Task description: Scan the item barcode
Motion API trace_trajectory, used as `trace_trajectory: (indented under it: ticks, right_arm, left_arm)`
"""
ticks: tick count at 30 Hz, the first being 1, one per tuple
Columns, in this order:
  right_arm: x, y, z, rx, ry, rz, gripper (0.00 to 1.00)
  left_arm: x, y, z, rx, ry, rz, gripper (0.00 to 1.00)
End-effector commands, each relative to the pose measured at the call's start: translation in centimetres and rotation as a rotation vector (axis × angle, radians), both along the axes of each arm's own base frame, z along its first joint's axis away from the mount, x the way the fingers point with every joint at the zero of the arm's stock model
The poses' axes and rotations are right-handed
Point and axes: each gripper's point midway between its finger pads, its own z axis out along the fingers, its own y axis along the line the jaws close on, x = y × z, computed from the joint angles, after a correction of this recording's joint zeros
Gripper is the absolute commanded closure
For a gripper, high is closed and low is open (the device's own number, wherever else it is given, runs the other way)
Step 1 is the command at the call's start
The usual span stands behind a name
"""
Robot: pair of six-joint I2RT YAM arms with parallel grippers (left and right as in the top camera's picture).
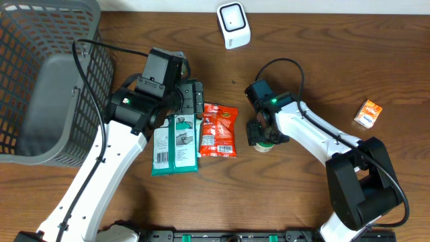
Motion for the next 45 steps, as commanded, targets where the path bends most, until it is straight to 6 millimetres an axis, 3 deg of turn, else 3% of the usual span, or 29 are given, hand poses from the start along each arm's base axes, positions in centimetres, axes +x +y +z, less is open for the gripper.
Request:
trace_trajectory:
  ticks: [1,16,23,34,38,45]
  right_arm:
    - [-0.4,-0.2,-0.5,-0.023,0.005,0.005,0.28]
    - [-0.5,-0.2,-1.0,-0.02,-0.001,0.004,0.23]
    - [-0.5,-0.2,-1.0,-0.02,-0.002,0.005,0.35]
    - [0.2,-0.2,-0.4,-0.023,-0.023,0.014,0.39]
    - [1.3,0.6,2.0,-0.01,-0.044,0.054,0.47]
    - [4.5,2.2,11.4,0.02,-0.124,0.13,0.49]
  left_arm:
    - [0.2,-0.1,0.5,-0.001,-0.013,-0.009,0.13]
    - [0.2,-0.1,0.5,-0.001,-0.013,-0.009,0.13]
    - [0.2,-0.1,0.5,-0.001,-0.013,-0.009,0.13]
    - [0.2,-0.1,0.5,-0.001,-0.013,-0.009,0.13]
    - [0.2,-0.1,0.5,-0.001,-0.013,-0.009,0.13]
    - [0.2,-0.1,0.5,-0.001,-0.013,-0.009,0.13]
